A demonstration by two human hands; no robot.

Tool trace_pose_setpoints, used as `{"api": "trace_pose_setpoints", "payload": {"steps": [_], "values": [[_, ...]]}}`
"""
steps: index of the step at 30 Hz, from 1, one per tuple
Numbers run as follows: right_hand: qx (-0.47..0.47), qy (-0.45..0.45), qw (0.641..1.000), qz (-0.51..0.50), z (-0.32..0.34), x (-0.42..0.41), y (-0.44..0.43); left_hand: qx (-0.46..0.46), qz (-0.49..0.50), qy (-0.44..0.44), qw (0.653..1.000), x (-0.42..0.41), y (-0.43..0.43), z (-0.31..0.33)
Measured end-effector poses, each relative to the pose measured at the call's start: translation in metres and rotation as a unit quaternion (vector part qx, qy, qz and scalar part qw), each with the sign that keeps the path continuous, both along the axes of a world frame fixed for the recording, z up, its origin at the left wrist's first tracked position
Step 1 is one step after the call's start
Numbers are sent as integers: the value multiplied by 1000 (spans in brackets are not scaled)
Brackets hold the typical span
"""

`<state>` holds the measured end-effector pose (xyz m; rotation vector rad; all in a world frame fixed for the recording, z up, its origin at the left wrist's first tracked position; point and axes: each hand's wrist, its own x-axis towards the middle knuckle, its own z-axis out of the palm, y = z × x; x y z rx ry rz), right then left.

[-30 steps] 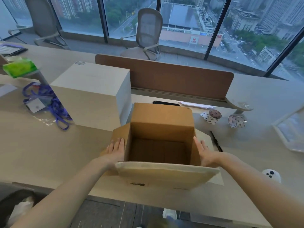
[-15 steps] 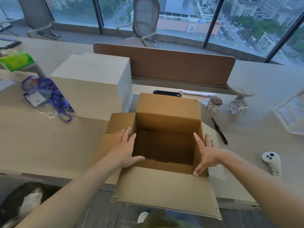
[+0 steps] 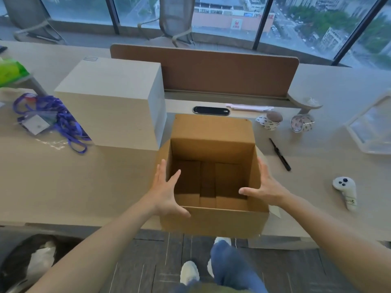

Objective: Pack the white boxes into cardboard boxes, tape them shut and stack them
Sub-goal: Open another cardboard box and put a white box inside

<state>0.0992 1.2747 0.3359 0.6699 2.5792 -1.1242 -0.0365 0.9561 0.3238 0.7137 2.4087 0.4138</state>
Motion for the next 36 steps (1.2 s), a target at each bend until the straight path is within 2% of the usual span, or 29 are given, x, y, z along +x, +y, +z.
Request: {"api": "trace_pose_setpoints", "payload": {"steps": [6,9,13,19,24,31,34,36], "values": [[32,56,985,-162,-23,-7,-15,60,4,11,998,-9,14,-9],[37,67,981,-177,-25,-16,-8,94,13,6,995,-14,20,-9],[-6,95,972,-215,-26,-28,7,139,29,-5,990,-24,30,-8],[22,65,976,-204,-25,-52,24,142,32,-5,989,-42,44,-8],[35,76,977,-199,-23,-63,28,130,21,21,991,-50,49,-9],[52,50,977,-202,-20,-72,31,160,40,-6,986,-61,50,-13],[105,9,980,-168,-11,-88,31,124,33,-3,992,-71,57,-10],[126,-38,977,-165,-2,-103,31,65,27,6,998,-76,64,-4]]}}
